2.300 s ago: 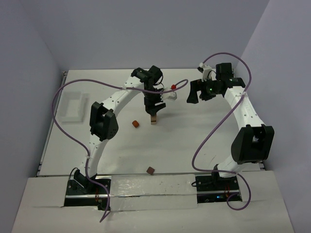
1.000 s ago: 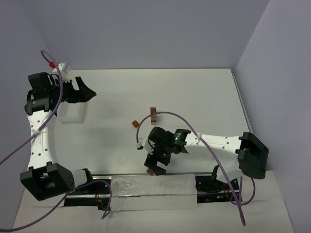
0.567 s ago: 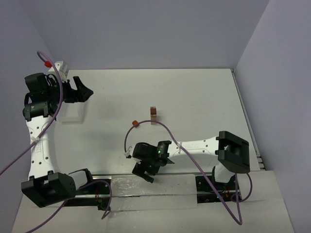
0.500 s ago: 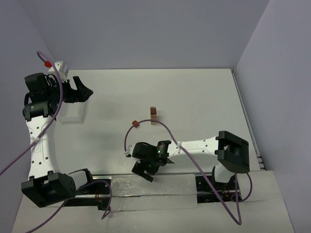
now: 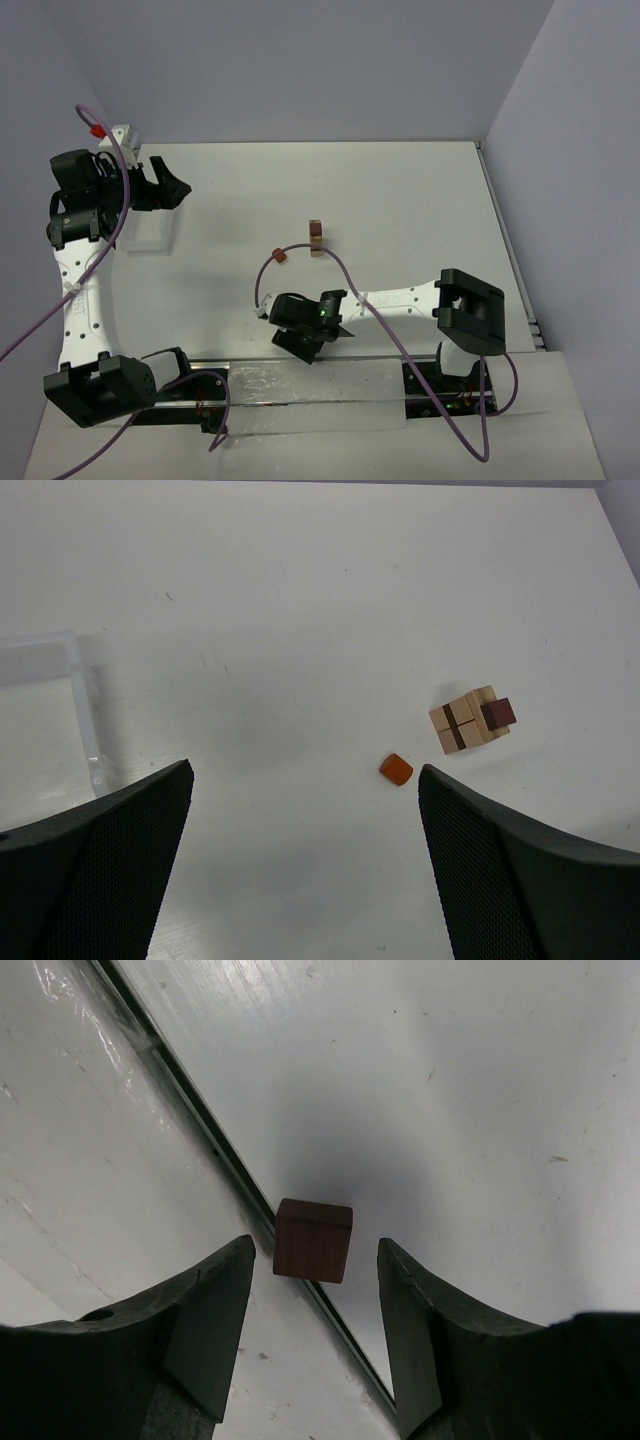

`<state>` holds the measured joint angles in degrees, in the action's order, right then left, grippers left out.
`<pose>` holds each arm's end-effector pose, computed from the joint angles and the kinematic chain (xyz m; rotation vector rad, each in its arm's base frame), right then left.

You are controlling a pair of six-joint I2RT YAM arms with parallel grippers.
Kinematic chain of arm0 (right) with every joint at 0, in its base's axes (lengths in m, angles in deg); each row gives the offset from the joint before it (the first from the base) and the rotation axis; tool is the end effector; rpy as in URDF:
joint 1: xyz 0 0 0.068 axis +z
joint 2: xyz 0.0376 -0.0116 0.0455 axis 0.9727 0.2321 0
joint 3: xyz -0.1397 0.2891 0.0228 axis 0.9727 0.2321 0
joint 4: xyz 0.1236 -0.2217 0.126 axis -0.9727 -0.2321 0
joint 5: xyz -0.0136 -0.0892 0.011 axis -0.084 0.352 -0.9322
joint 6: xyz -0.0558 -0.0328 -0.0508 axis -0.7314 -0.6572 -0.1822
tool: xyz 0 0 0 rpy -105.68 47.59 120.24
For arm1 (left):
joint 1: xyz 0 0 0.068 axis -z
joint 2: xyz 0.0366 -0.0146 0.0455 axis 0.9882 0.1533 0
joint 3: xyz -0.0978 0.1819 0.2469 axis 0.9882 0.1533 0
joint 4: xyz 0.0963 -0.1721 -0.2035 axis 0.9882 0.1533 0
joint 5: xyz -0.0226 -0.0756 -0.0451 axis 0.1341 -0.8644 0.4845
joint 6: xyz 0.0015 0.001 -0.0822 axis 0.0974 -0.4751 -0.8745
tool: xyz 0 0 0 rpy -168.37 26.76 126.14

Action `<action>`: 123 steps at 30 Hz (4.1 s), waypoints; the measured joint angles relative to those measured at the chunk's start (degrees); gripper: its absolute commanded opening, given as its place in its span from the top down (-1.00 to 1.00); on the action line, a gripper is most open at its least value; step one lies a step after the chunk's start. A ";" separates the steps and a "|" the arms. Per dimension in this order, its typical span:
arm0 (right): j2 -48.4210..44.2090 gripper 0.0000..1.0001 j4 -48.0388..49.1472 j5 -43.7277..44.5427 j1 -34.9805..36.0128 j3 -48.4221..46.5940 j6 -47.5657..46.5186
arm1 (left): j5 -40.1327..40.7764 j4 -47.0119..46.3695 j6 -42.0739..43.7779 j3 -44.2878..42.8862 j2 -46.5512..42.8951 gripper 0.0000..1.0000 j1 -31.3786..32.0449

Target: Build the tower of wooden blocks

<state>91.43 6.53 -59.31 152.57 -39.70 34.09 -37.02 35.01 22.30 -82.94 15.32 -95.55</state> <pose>0.0876 0.3483 0.1793 -1.5023 2.3764 0.3973 0.2740 0.0271 0.4336 0.0952 2.0000 -0.5019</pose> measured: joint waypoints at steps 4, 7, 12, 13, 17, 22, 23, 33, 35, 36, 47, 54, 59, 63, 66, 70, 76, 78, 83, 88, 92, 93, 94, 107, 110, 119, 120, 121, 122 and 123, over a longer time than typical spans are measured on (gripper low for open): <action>0.71 -0.21 0.57 0.00 0.00 0.00 0.00 | 0.10 -0.02 0.25 0.00 0.00 -0.98 0.00; 1.67 -0.21 0.73 -0.02 0.00 0.00 0.00 | 0.10 -0.04 0.57 0.00 -0.02 -0.98 0.00; 2.17 -0.21 0.75 -0.04 0.00 0.00 0.00 | 0.10 -0.11 0.81 0.00 -0.02 -0.99 0.00; 2.17 -0.20 0.75 -0.04 0.00 0.00 0.00 | 0.10 -0.15 0.84 0.00 -0.02 -0.98 0.00; 2.17 -0.10 1.16 -0.03 0.00 0.25 -0.02 | 0.10 -0.37 0.87 0.00 -0.02 -0.98 0.00; 2.06 0.52 2.16 0.20 0.00 1.62 -0.49 | 0.10 -0.55 0.86 0.03 -0.03 -0.98 0.00; 2.06 0.76 2.20 0.25 0.00 1.62 -0.72 | 0.10 -0.80 0.85 0.09 -0.05 -0.99 0.00; -0.67 1.00 -2.36 -0.66 -5.36 0.12 -8.58 | -4.48 -2.07 3.21 1.40 -0.20 -0.99 0.00; -2.45 1.00 -5.39 -3.65 -9.81 -2.30 -12.26 | -6.76 -2.06 3.90 1.61 -0.20 -0.99 0.00; -3.21 0.94 -7.38 -5.66 -12.65 -4.12 -14.90 | -7.95 -2.10 4.07 1.65 -0.20 -0.99 0.00; 1.42 0.88 -31.32 -18.24 -35.51 -48.06 -46.86 | -15.04 -3.01 4.10 1.84 1.94 -0.99 0.77; 15.13 0.95 -41.75 -20.94 -36.70 -63.03 -58.48 | -13.78 -2.86 5.47 1.97 3.42 -0.98 4.35; 22.01 0.96 -44.63 -21.07 -38.41 -64.30 -63.13 | -13.79 -2.76 6.00 1.97 4.10 -0.99 4.93; 23.53 0.94 -45.50 -21.28 -39.83 -64.30 -65.86 | -13.81 -2.44 6.59 1.97 4.66 -0.98 5.38; 23.53 0.92 -45.80 -21.75 -40.78 -65.03 -66.92 | -13.80 -2.41 6.92 1.97 5.05 -0.98 5.89; 23.87 0.88 -45.77 -21.76 -41.23 -66.31 -67.45 | -13.80 -2.43 7.01 1.95 5.16 -0.99 6.16; 27.58 0.75 -45.77 -21.45 -41.27 -70.16 -67.54 | -13.80 -2.43 7.07 1.81 5.18 -0.99 6.19; 28.52 0.75 -45.69 -21.28 -41.26 -70.58 -67.52 | -13.80 -2.43 7.05 1.81 5.20 -0.98 6.19; 29.45 0.74 -45.75 -20.74 -41.03 -70.95 -67.52 | -13.80 -2.46 7.03 1.78 5.20 -0.98 6.19; 29.93 0.72 -45.87 -20.44 -40.65 -70.95 -67.52 | -13.82 -2.49 7.01 1.09 5.40 -0.99 6.19; 30.76 0.69 -45.86 -20.41 -40.33 -70.95 -67.51 | -13.82 -2.47 7.01 1.09 5.52 -0.98 6.19; 30.99 0.68 -45.85 -20.41 -40.27 -70.95 -67.50 | -13.82 -2.47 7.01 1.09 5.59 -0.98 6.19; 31.20 0.67 -45.85 -20.39 -40.19 -70.95 -67.49 | -13.82 -2.47 7.00 1.09 5.66 -0.99 6.19; 32.12 0.52 -45.86 -19.53 -39.02 -70.95 -66.71 | -13.82 -2.49 6.99 1.09 6.08 -0.98 6.19; 32.14 0.46 -45.87 -19.53 -38.92 -70.95 -66.61 | -13.82 -2.49 6.99 1.09 6.08 -0.98 6.19; 32.20 0.32 -45.91 -19.32 -38.84 -70.95 -66.26 | -13.82 -2.49 6.99 1.09 6.08 -0.99 6.19; 32.22 0.30 -45.91 -19.30 -38.84 -70.95 -66.23 | -13.82 -2.49 6.97 1.09 6.08 -0.99 6.19; 32.23 0.29 -45.91 -19.27 -38.84 -70.95 -66.20 | -13.82 -2.49 6.98 1.09 6.08 -0.99 6.19; 32.24 0.28 -45.91 -19.18 -38.84 -70.95 -66.18 | -13.82 -2.49 6.97 1.09 6.08 -0.99 6.19; 32.27 0.27 -45.91 -19.11 -38.84 -70.95 -66.17 | -13.82 -2.49 6.97 1.09 6.08 -0.98 6.19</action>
<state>123.69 -39.38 -78.42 113.73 -110.64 -32.09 -50.84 32.52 29.26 -81.85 21.39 -89.37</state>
